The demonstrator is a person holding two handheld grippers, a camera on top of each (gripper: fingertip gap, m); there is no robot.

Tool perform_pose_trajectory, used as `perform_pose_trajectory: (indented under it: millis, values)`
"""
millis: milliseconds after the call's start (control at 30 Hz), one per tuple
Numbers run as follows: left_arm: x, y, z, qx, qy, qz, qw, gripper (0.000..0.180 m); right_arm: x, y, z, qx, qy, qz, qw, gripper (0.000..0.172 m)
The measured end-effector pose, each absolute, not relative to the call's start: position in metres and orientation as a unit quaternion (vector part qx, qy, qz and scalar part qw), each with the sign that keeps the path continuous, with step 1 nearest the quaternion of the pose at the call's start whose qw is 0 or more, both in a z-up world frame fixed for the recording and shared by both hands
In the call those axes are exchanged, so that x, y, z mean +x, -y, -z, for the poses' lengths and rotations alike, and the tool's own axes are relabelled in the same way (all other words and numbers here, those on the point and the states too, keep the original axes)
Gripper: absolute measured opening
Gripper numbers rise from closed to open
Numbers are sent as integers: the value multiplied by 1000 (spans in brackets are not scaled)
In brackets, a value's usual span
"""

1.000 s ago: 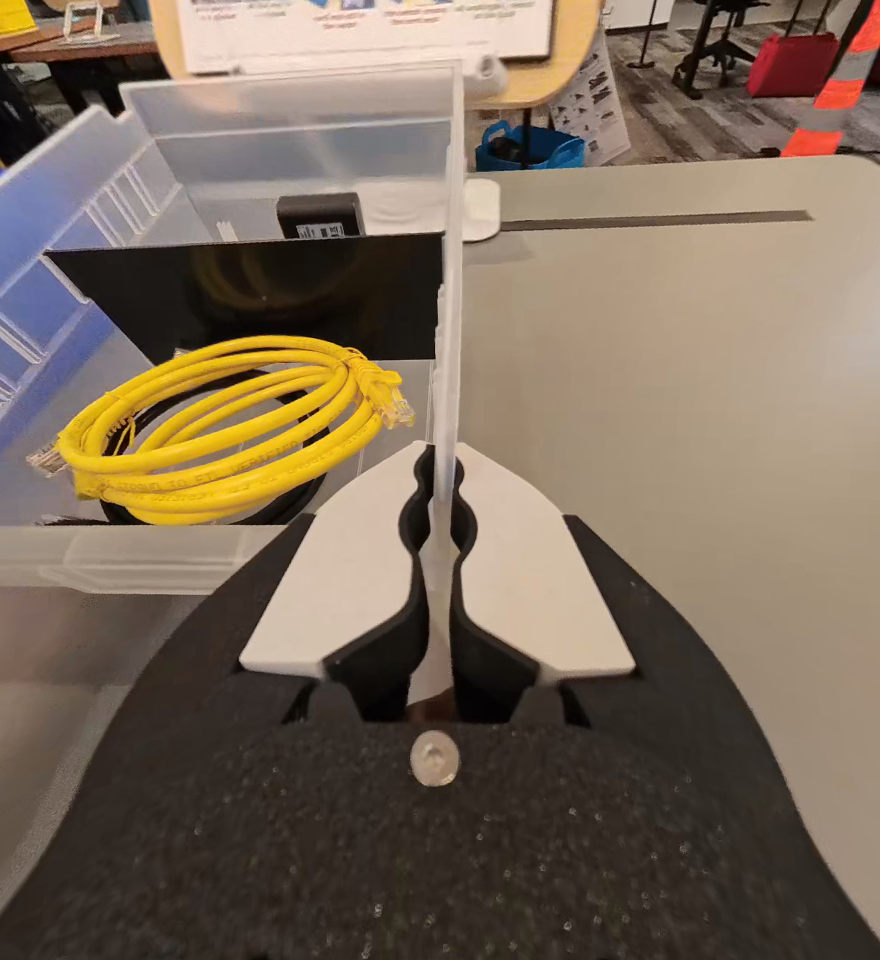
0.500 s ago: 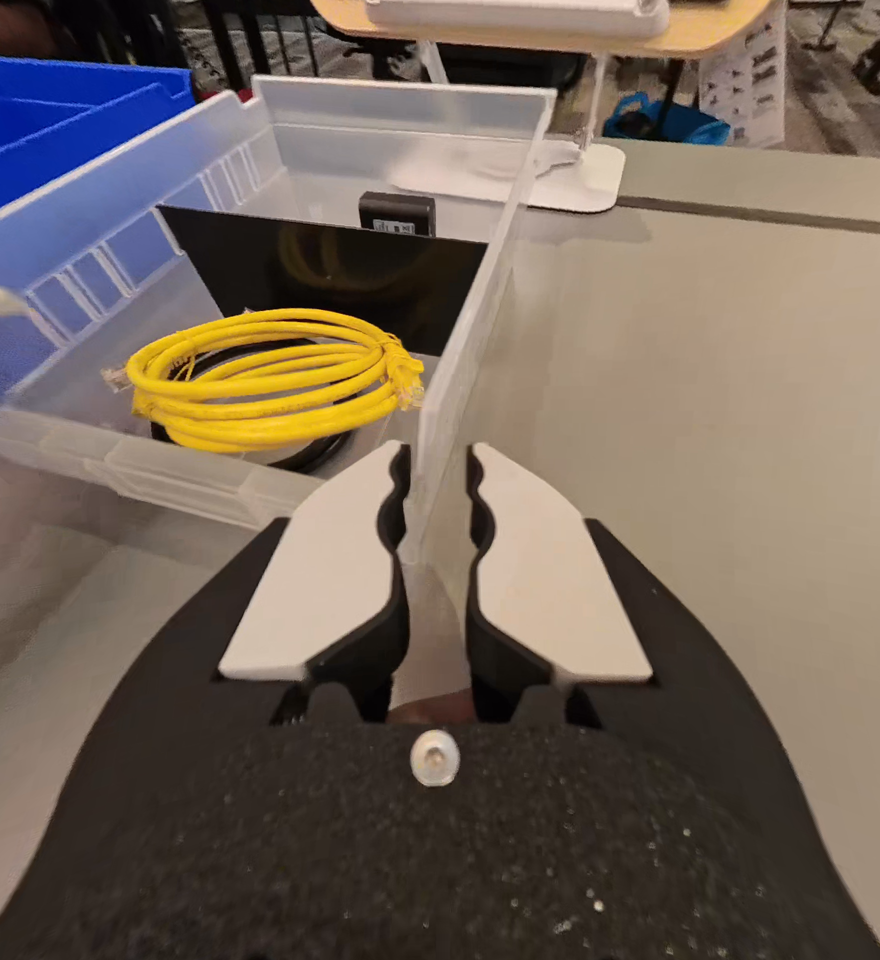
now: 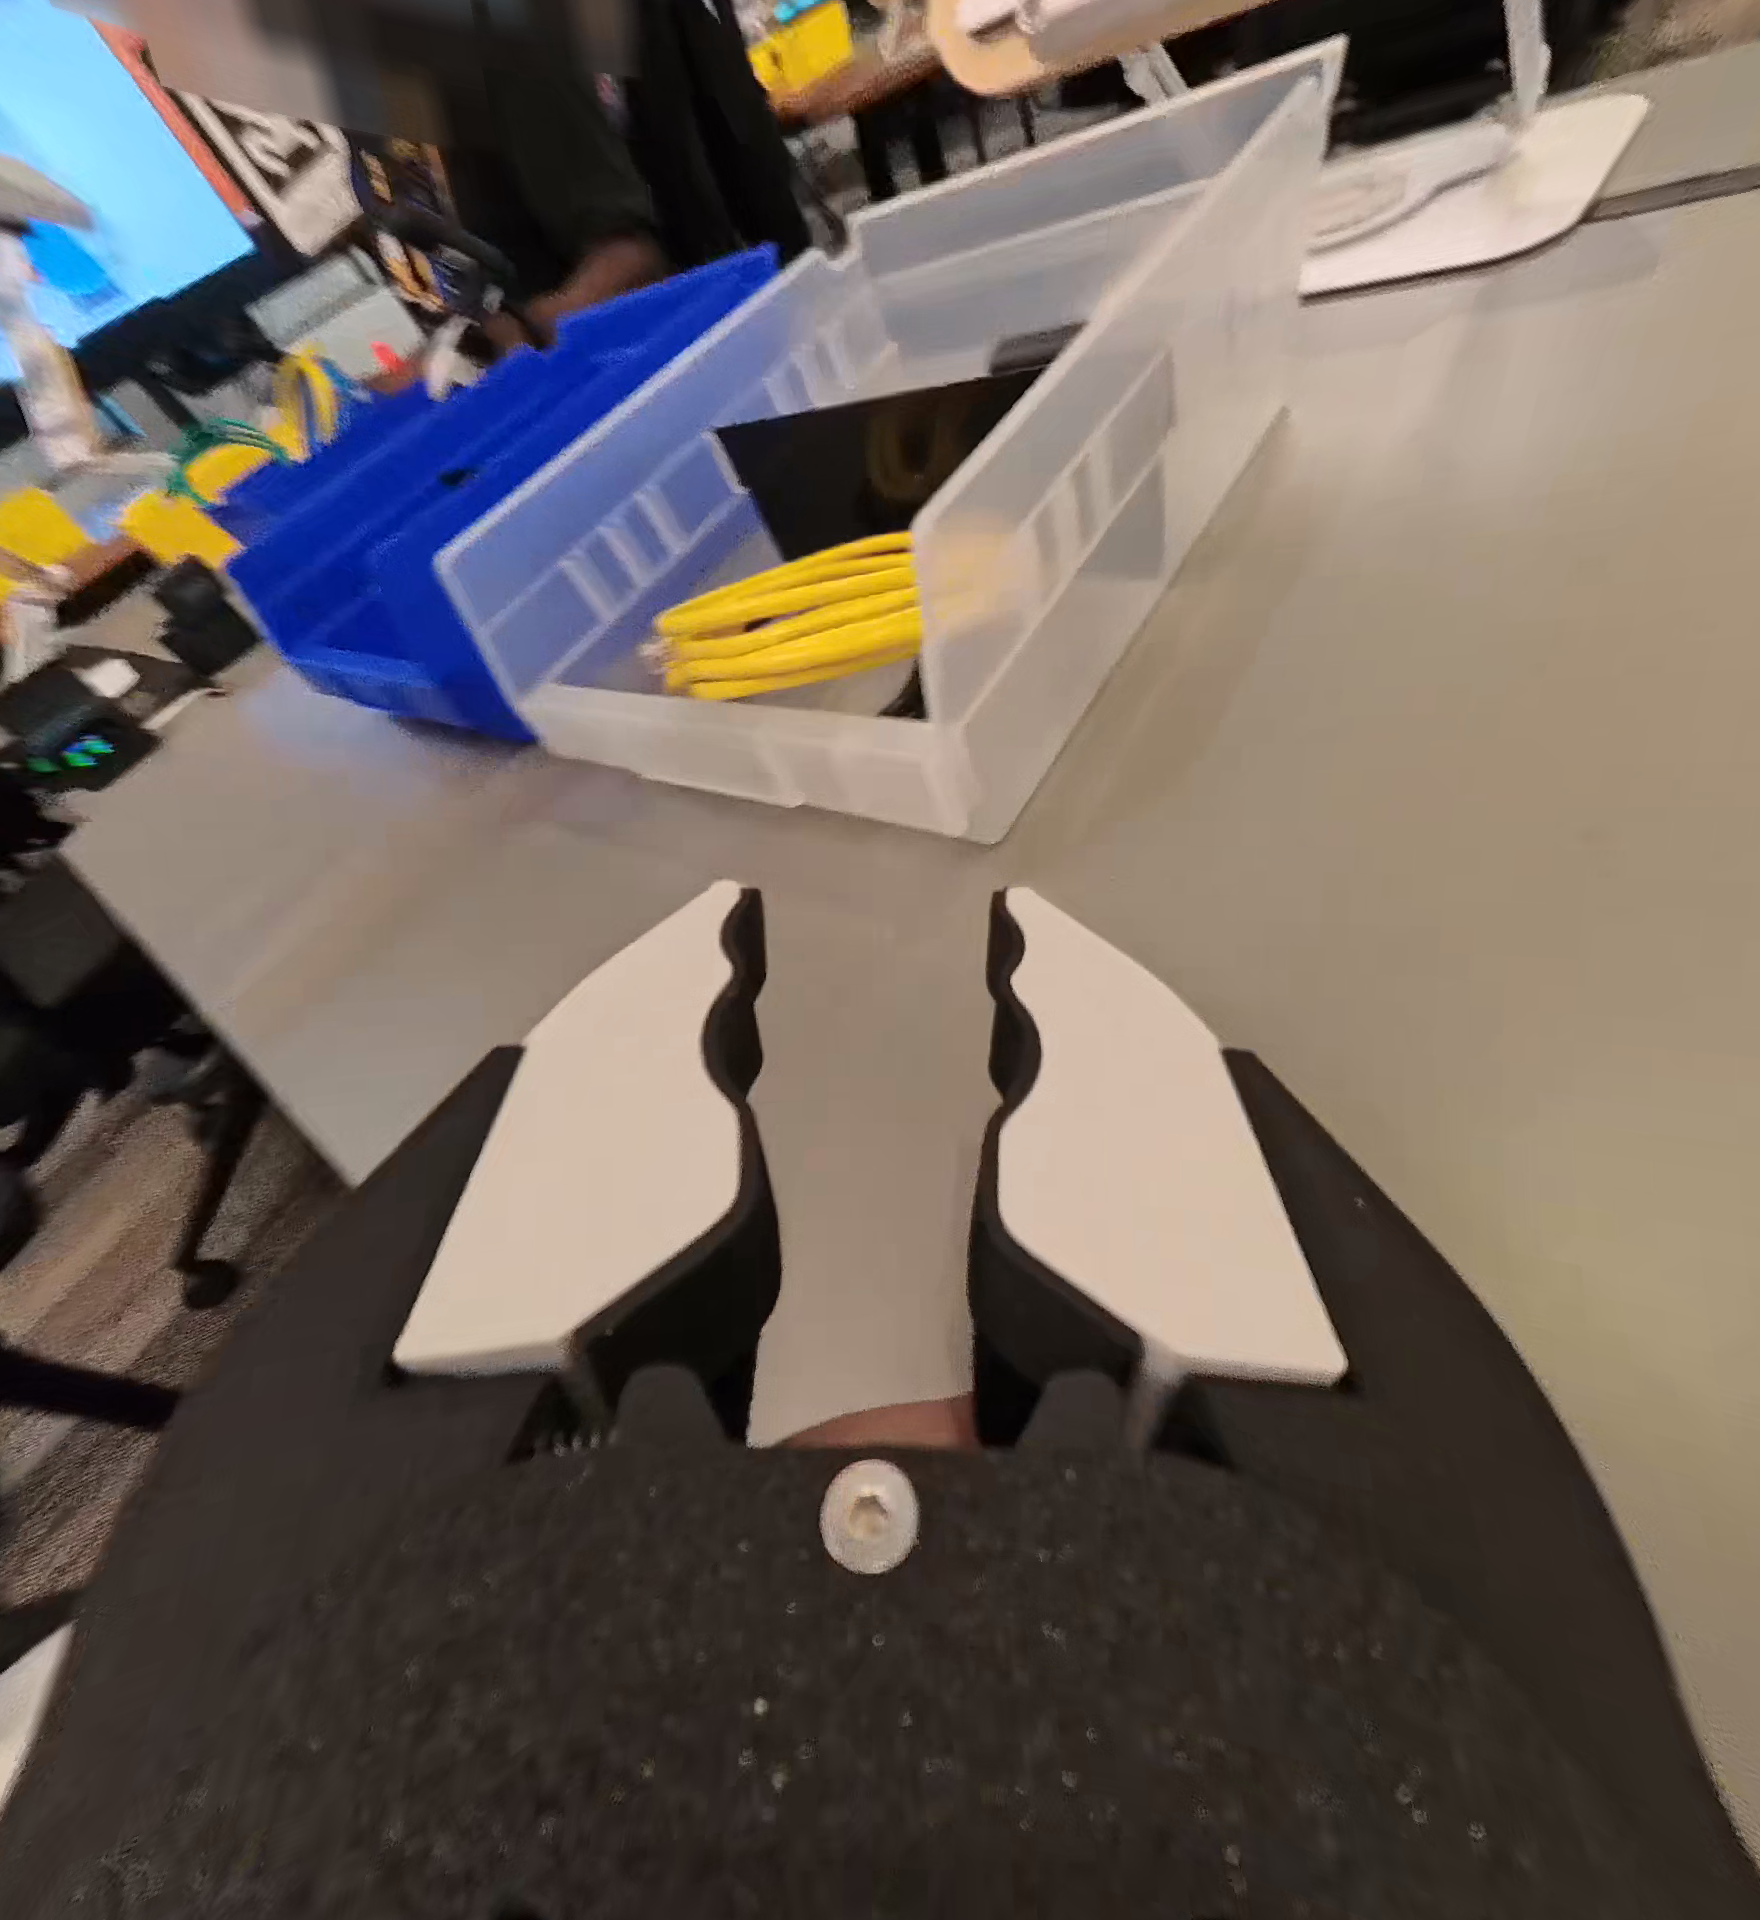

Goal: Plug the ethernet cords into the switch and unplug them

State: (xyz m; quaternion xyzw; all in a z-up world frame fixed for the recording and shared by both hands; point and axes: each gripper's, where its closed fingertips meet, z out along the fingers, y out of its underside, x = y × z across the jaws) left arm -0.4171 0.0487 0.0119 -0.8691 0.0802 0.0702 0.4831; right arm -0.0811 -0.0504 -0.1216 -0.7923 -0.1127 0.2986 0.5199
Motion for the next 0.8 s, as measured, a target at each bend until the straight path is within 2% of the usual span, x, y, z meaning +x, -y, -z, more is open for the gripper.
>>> perform_pose_trajectory:
  millis: [167, 300, 400, 600, 633, 800]
  values:
    - [-535, -21, 54, -896, -27, -135, 422, 63, -64, 92, 126, -800, 116, -298, 507, 39]
    - [-577, -14, 113, -919, 32, -48, 389, 70, -56, 101, 128, -800, 115, -294, 510, 39]
    - [-586, -30, 131, -908, 60, 32, 413, 70, -61, 98, 141, -813, 117, -297, 488, 39]
    - [-591, -67, 138, -899, 41, 61, 432, 66, -77, 105, 142, -818, 142, -286, 478, 40]
    - [-586, -72, 138, -900, 30, 66, 430, 62, -79, 106, 142, -818, 147, -279, 481, 40]
    - [-561, -85, 138, -894, -13, 77, 440, 15, -93, 115, 153, -825, 186, -251, 470, 40]
